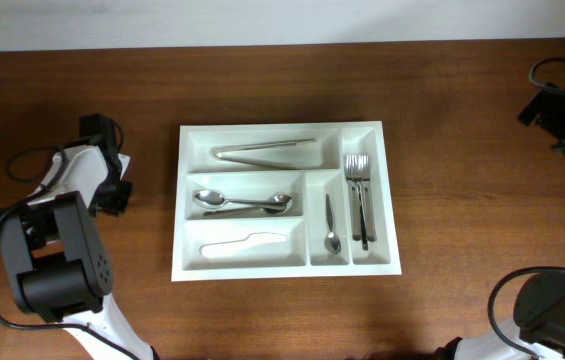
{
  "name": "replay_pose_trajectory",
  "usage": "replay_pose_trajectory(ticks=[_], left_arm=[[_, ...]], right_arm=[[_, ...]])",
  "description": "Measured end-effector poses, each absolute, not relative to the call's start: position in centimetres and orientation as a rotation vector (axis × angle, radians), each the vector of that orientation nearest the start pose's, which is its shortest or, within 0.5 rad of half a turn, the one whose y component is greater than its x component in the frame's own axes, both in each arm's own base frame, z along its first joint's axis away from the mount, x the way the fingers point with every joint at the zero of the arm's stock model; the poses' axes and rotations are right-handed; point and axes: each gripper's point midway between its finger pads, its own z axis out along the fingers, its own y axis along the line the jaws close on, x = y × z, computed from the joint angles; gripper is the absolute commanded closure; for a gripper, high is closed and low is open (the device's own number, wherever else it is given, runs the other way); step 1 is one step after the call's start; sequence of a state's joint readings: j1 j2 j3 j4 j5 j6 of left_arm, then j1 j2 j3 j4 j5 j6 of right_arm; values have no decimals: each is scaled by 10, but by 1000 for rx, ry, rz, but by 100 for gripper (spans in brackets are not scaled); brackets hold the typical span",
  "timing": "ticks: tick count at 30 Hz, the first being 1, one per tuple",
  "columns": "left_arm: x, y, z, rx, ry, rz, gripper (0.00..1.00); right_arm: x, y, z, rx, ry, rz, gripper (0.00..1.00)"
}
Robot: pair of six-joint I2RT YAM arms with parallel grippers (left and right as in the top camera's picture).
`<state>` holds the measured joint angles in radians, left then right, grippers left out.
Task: Pack container
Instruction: 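Lower the left gripper onto the last teaspoon, then align the left gripper over the teaspoon bowl and close on it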
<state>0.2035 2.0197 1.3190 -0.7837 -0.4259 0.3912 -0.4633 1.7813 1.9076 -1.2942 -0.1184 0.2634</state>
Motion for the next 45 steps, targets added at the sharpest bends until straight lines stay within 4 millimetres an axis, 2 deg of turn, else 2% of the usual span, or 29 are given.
replay_pose_trajectory(ticks=[4,10,19,35,45], left_arm=[[371,144,15,335,3041,782,59],[377,132,18,500,3019,831,60],[366,134,19,576,3056,878,60],[358,145,27,549,3073,998,60],[363,129,30,471,3033,1049,59]], right_arm=[[373,-164,237,938,2561,105,1],[373,-164,237,938,2561,105,1],[373,-164,237,938,2562,105,1],[373,-164,237,938,2561,105,1],[373,-164,237,938,2562,105,1]])
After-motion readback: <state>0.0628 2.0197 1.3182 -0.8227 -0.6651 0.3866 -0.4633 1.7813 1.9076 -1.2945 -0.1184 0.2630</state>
